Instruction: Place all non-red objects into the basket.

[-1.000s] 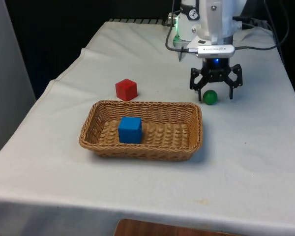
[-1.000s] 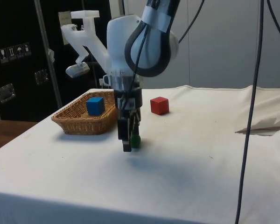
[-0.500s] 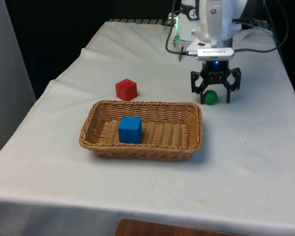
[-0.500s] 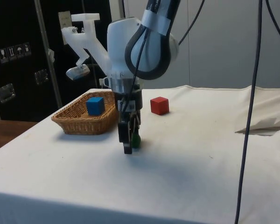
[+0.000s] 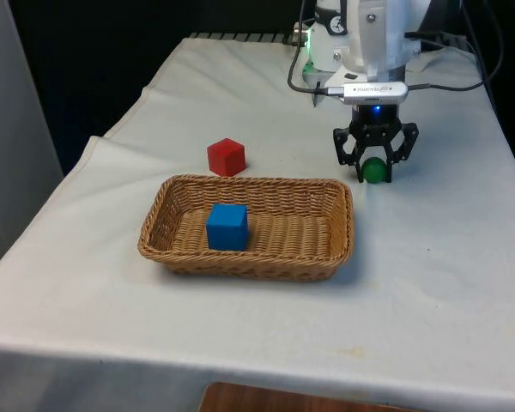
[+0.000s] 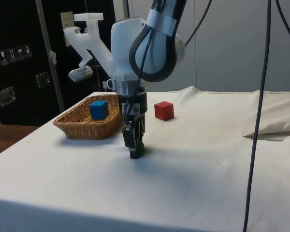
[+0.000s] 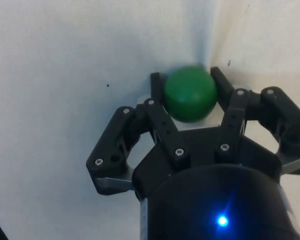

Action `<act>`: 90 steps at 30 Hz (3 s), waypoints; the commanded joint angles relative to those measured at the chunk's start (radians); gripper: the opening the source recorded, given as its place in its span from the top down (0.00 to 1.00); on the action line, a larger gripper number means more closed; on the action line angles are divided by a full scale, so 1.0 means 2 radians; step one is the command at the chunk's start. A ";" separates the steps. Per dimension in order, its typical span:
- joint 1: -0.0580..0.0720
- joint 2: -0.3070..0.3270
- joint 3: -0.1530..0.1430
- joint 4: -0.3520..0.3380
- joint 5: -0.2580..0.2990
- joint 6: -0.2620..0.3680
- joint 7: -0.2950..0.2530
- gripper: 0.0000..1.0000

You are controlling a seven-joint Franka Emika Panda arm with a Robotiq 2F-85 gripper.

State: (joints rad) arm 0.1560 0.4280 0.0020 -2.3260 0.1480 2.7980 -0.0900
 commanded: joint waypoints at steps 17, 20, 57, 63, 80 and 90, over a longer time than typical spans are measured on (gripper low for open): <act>-0.006 0.003 0.008 0.002 0.009 0.001 -0.006 0.65; -0.006 0.004 0.008 0.002 0.009 0.000 -0.006 0.26; -0.006 -0.016 0.002 0.000 0.006 -0.024 -0.005 0.75; -0.006 -0.016 0.002 0.000 0.006 -0.024 -0.005 1.00; -0.007 -0.076 -0.009 -0.007 0.000 -0.078 -0.006 1.00; -0.010 -0.110 -0.019 -0.005 0.004 -0.117 -0.012 1.00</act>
State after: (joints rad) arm 0.1400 0.2180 -0.0360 -2.3340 0.1510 2.5750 -0.1090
